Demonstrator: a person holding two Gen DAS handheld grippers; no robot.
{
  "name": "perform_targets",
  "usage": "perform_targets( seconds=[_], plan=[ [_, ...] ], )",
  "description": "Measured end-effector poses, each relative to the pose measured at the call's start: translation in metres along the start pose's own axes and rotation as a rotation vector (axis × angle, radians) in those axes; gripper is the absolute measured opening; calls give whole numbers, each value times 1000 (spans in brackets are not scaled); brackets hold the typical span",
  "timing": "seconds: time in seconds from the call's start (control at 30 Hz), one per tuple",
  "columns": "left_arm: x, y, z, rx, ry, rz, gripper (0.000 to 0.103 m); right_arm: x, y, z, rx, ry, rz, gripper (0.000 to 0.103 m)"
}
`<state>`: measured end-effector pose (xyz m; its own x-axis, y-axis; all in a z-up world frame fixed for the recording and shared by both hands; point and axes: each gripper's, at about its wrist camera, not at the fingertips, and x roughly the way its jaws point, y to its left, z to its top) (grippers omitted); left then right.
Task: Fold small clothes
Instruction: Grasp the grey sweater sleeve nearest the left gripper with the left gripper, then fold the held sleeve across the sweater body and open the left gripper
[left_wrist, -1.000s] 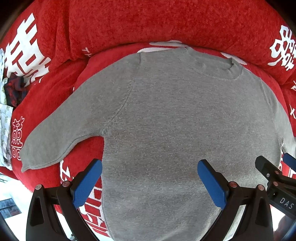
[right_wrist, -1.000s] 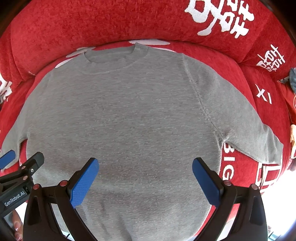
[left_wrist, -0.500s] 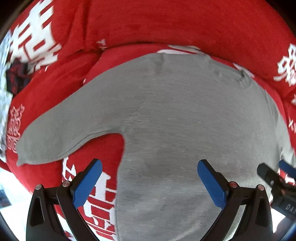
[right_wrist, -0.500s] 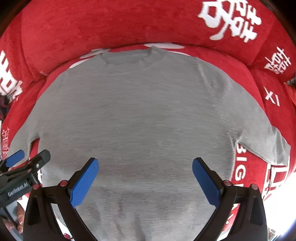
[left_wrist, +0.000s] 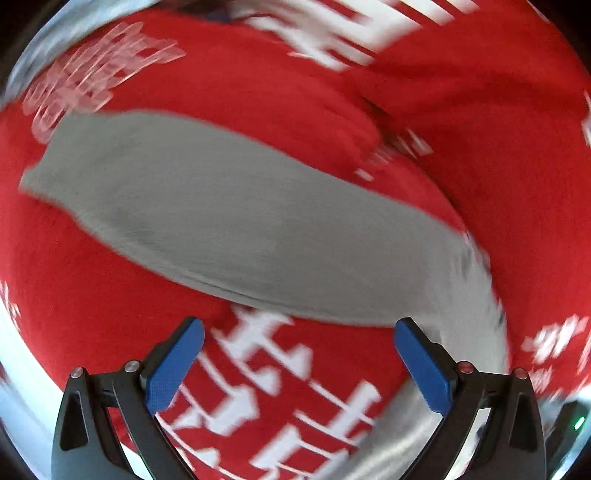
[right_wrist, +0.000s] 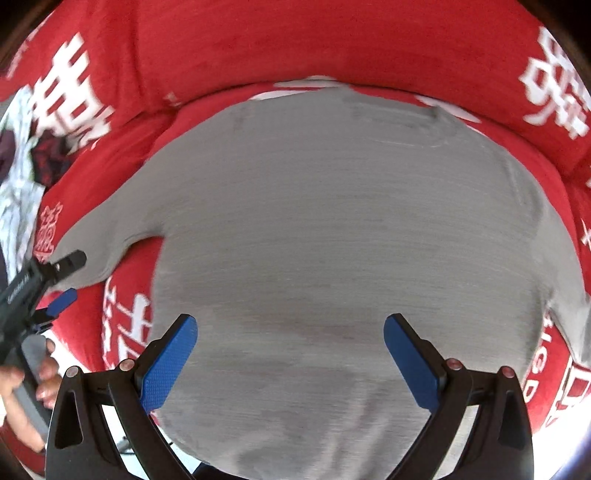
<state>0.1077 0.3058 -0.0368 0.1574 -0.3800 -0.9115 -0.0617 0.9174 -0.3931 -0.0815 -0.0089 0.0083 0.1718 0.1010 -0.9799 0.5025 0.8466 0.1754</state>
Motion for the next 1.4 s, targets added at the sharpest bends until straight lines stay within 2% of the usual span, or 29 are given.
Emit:
perform_targets(
  seconds=[0.07,0.17,0.27,0.37,0.53,0.6,0.63,0.67,0.7,0.77,0.8,0.9,1.1,1.2,1.4],
  plan=[
    [7,29,6,-107,5,-90,103,5,13,-1,-22,8,12,101],
    [21,45,11,-190,15,-184,103,11,27,-4,-44,25,23,101],
    [24,43,19,-205,-17,-231,103,16,37,-6,-62,36,24,101],
    [20,40,33,-211,-59,-254,103,18,44,-6,-75,42,22,101],
    [13,46,56,-226,-136,-235,103,17,53,-2,-91,29,19,101],
    [12,45,62,-221,-158,-196,95,14,52,-3,-91,27,22,101],
    [10,45,61,-216,-156,-172,83,15,52,-3,-90,29,25,101],
    [10,44,61,-200,-155,-116,65,16,51,-4,-86,31,24,101],
    [11,43,59,-187,-155,-77,55,16,51,-4,-84,32,24,101],
    [11,43,56,-147,-162,-34,19,17,51,-5,-78,37,27,101],
    [14,45,56,-137,-152,-34,16,17,51,-6,-75,40,28,101],
    [13,46,56,-120,-158,-51,10,15,49,-10,-71,38,26,101],
    [-16,18,57,7,-232,-118,10,11,38,-14,-27,25,18,101],
    [-31,-11,63,98,-262,-159,10,7,32,-16,5,13,18,101],
    [-53,-103,53,369,-286,-254,10,-7,14,-19,71,-30,19,101]
  ],
)
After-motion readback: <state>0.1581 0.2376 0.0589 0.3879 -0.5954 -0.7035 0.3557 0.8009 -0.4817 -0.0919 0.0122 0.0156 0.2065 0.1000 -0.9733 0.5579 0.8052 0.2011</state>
